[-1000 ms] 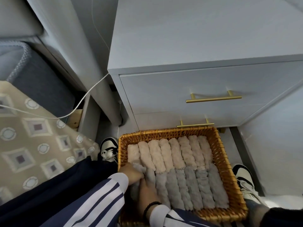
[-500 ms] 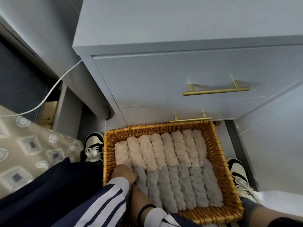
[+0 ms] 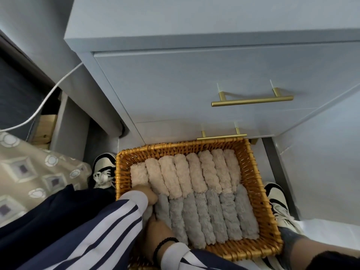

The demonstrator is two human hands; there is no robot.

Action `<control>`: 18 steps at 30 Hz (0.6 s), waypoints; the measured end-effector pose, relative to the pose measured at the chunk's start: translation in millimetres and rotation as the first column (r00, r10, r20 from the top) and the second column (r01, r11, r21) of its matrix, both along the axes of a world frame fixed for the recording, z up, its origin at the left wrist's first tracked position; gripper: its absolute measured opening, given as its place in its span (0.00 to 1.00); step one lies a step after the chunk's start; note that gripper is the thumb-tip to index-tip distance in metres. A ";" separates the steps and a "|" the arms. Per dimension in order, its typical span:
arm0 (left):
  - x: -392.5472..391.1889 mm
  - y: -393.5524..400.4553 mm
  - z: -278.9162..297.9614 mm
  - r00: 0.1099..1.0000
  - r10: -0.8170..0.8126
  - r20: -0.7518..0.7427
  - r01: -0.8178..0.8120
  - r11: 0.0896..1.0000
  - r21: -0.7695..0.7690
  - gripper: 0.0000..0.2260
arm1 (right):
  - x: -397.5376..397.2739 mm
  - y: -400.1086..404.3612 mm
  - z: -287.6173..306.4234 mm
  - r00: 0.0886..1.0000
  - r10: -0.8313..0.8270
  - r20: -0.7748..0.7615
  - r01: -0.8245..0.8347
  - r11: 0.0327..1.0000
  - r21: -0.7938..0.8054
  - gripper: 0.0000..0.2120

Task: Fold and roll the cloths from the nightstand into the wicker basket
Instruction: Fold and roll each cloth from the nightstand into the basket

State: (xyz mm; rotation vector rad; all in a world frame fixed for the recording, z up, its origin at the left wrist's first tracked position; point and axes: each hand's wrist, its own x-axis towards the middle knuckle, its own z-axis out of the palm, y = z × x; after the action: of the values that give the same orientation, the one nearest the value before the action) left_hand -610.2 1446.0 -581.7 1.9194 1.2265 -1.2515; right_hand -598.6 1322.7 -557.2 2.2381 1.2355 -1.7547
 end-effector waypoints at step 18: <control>-18.0 -18.9 -4.6 0.953 0.284 0.106 -0.297 0.946 0.130 0.27 | 11.8 -10.4 5.6 1.000 -0.022 -0.010 0.023 0.998 0.060 0.27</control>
State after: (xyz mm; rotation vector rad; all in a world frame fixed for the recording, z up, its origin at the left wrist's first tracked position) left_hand -628.2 1427.1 -586.3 1.7872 1.5262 -0.9403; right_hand -586.8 1312.3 -551.6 2.2876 1.2873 -1.7607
